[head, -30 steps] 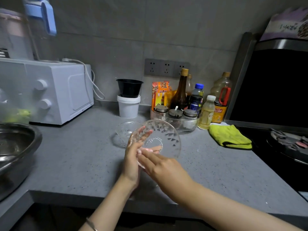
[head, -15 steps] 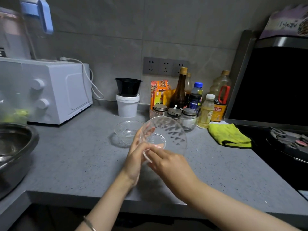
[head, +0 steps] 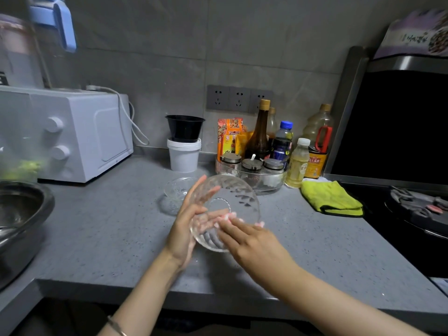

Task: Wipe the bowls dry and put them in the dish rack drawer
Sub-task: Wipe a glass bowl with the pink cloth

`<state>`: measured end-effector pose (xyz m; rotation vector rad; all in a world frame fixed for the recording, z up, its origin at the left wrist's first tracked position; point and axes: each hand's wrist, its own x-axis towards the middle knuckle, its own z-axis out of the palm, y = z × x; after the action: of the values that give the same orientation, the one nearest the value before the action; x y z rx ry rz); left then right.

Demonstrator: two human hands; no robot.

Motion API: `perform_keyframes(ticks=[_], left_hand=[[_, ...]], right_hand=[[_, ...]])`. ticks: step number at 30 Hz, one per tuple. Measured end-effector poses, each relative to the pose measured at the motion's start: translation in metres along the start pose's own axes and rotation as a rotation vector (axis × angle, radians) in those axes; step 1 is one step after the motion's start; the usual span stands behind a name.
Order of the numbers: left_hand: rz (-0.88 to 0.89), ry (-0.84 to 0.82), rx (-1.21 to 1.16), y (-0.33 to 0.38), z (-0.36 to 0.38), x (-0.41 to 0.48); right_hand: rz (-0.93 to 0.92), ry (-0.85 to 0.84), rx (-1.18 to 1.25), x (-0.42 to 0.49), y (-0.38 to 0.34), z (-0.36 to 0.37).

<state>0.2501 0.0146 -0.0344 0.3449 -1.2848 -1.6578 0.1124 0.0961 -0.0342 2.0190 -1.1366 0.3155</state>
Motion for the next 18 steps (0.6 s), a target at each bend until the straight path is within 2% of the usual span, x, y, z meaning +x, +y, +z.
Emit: perform_keyframes(ticks=[3,4,6,8,10,12,15,18], left_hand=[[0.038,0.084,-0.028,-0.012,0.017,-0.003],[0.036,0.113,-0.061,-0.014,0.020,-0.004],[0.022,0.137,-0.098,-0.012,0.017,-0.003],[0.061,0.105,-0.002,-0.002,0.007,-0.002],[0.054,0.037,0.095,0.008,0.000,0.001],[0.020,-0.007,0.153,0.012,-0.001,0.002],[0.041,0.016,0.129,0.007,0.006,-0.002],[0.058,0.094,0.037,-0.008,0.023,-0.008]], right_hand=[[0.235,0.062,0.187,0.017,-0.015,0.006],[0.262,0.067,0.224,0.020,-0.017,0.007],[0.151,0.018,0.182,0.015,-0.015,0.007],[-0.044,-0.035,0.049,0.003,0.002,0.000],[-0.125,-0.069,-0.088,-0.003,0.023,-0.011],[-0.119,-0.073,-0.167,-0.005,0.032,-0.013],[-0.067,-0.020,-0.156,-0.007,0.017,-0.005],[0.146,0.020,0.079,0.005,-0.004,0.002]])
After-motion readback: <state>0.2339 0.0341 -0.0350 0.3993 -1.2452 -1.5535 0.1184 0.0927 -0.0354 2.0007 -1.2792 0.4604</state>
